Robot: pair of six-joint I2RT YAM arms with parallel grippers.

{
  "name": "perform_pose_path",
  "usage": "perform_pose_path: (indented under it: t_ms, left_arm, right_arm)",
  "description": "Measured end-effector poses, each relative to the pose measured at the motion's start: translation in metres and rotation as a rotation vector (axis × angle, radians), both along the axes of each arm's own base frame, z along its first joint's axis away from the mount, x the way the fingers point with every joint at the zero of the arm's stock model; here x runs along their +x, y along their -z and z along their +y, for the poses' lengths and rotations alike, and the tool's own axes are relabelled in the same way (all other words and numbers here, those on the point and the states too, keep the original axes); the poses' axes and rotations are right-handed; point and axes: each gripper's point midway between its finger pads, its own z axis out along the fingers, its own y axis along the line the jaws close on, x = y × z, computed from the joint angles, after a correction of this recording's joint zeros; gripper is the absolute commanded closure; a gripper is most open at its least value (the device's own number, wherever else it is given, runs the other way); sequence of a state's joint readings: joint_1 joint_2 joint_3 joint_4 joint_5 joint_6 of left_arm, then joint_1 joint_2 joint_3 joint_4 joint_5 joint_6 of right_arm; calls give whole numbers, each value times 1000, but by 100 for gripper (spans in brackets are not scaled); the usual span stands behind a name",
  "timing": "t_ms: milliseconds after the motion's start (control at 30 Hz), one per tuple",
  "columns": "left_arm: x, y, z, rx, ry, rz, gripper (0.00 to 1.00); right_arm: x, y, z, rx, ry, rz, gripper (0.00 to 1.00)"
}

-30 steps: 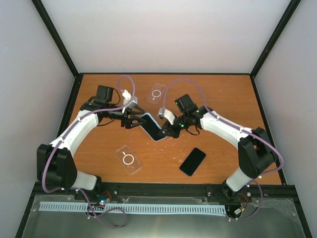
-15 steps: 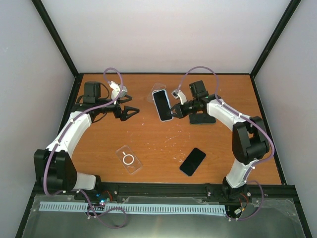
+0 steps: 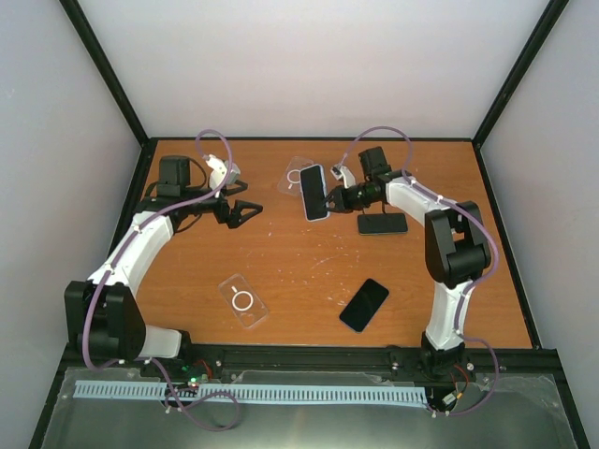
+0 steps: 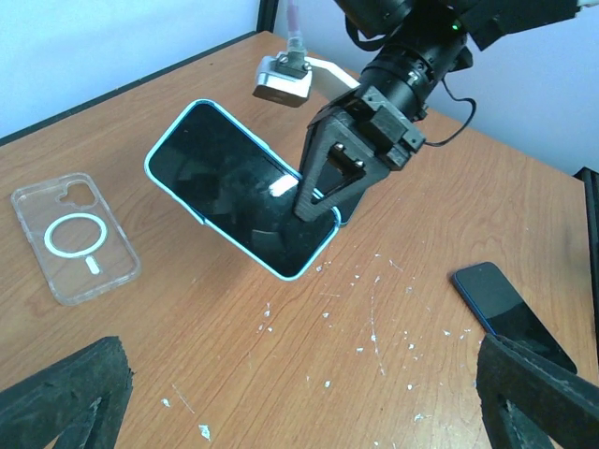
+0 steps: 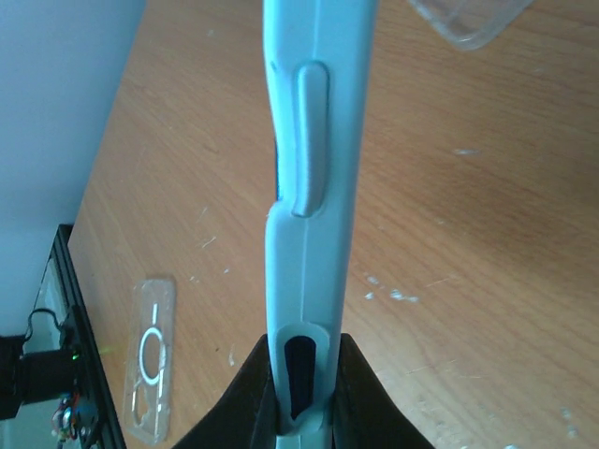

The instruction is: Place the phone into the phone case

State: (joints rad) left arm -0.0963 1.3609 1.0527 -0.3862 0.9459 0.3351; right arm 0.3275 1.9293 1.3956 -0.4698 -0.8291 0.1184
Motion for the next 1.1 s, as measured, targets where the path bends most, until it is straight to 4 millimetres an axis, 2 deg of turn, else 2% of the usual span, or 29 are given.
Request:
perform_pose_path:
  t_ms: [500, 633, 800, 1000, 1100]
  left_arm:
    - [0, 5, 1, 4, -4, 3, 0]
    - [0, 6, 1, 6, -7, 5, 0]
    - [1, 8, 1, 7, -7, 9, 0]
    - [1, 8, 1, 10, -11, 9, 0]
    - [2, 9, 2, 13, -15, 9, 0]
  right_arm:
    - [70, 56, -31, -29, 104, 94, 97]
    - [77, 64, -34, -15, 112, 117, 95]
    - [78, 71, -34, 2, 118, 162, 81]
    - [84, 69, -34, -1, 131, 161, 76]
    - [87, 69, -37, -17, 145, 156, 69]
